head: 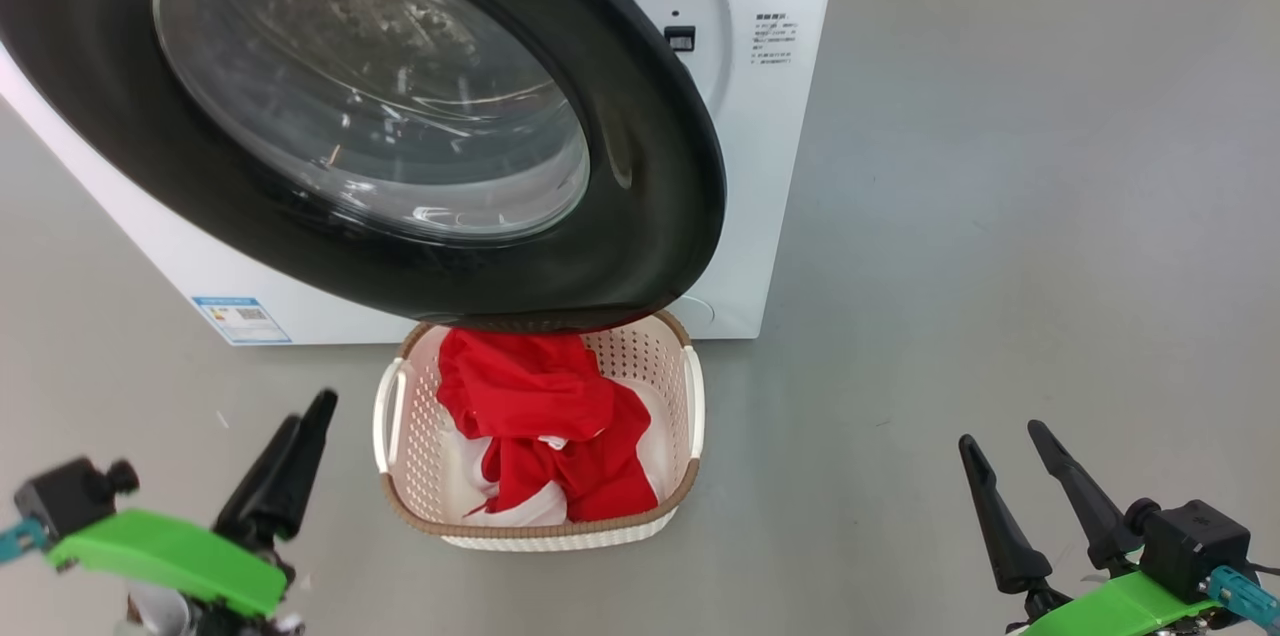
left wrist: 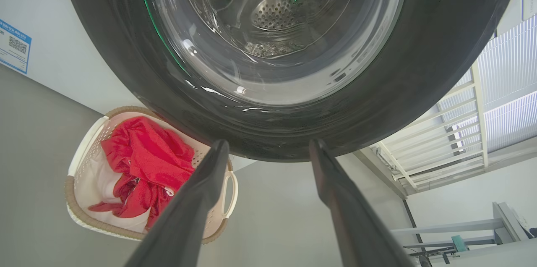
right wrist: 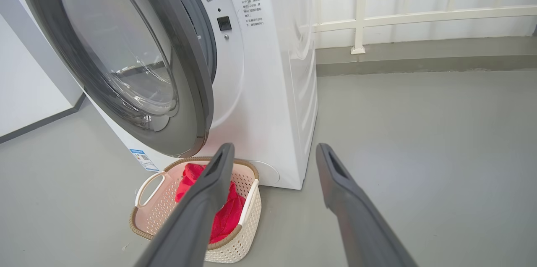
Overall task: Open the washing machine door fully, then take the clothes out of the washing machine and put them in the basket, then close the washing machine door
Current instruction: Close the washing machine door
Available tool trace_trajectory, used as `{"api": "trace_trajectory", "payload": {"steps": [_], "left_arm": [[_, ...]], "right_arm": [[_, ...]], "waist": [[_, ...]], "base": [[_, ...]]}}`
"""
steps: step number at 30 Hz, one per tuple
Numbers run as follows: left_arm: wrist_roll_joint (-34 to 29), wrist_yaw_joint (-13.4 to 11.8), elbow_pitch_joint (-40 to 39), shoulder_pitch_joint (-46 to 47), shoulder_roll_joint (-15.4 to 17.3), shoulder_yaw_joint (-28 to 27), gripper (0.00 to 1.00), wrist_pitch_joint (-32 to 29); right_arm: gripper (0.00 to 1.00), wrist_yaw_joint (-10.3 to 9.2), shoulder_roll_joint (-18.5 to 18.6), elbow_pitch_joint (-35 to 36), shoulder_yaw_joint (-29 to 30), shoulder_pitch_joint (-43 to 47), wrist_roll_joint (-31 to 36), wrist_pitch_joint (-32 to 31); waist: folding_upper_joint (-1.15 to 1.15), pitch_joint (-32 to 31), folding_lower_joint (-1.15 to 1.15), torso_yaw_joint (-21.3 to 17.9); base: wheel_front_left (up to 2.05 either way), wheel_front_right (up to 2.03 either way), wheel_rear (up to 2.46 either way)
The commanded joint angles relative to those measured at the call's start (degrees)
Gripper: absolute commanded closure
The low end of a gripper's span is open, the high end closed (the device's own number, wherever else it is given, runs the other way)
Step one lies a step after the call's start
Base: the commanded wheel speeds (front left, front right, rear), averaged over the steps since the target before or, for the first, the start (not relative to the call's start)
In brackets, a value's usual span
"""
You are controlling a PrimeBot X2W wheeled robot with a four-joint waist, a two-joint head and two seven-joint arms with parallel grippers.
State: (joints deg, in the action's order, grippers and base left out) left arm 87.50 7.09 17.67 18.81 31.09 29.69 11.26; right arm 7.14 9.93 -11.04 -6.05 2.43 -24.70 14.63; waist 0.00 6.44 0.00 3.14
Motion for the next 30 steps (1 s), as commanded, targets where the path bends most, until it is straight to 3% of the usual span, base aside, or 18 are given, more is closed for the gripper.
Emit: {"api": "trace_trajectory", "payload": {"steps": [1,9,13,24,30], "left_arm": [[-0.7,0.4,-0.42,0.46,2.7,-2.27,0.0,0.86],[-3.89,0.4,2.3,-4.24,0.9,-2.22,0.0,3.34],[-8.62,0.4,4.75,-6.05,0.11,-2.15,0.0,3.67],[-21.94,0.4,6.18,-11.64,-7.15,-12.37,0.0,3.73],[-32.22,0.4,5.96,-13.73,-9.89,-16.94,0.0,3.74]], "right_arm": [[0.0,0.35,1.0,1.39,-0.76,-0.01,-0.22,0.37],[0.0,0.35,0.84,1.45,0.29,1.43,-0.16,0.37],[0.0,0.35,0.82,1.58,0.89,2.06,-0.29,0.37],[0.0,0.35,0.66,1.68,1.93,2.92,-0.21,0.37],[0.0,0.35,0.31,1.64,2.25,3.23,-0.19,0.37]], "waist": [[0.0,-0.1,0.0,-0.11],[0.0,-1.27,0.0,-1.16],[0.0,-1.45,0.0,-1.65],[0.0,-1.86,0.0,-2.96],[0.0,-2.0,0.0,-3.39]], "base": [[0.0,0.0,0.0],[0.0,0.0,0.0],[0.0,0.0,0.0],[0.0,0.0,0.0],[0.0,0.0,0.0]]}}
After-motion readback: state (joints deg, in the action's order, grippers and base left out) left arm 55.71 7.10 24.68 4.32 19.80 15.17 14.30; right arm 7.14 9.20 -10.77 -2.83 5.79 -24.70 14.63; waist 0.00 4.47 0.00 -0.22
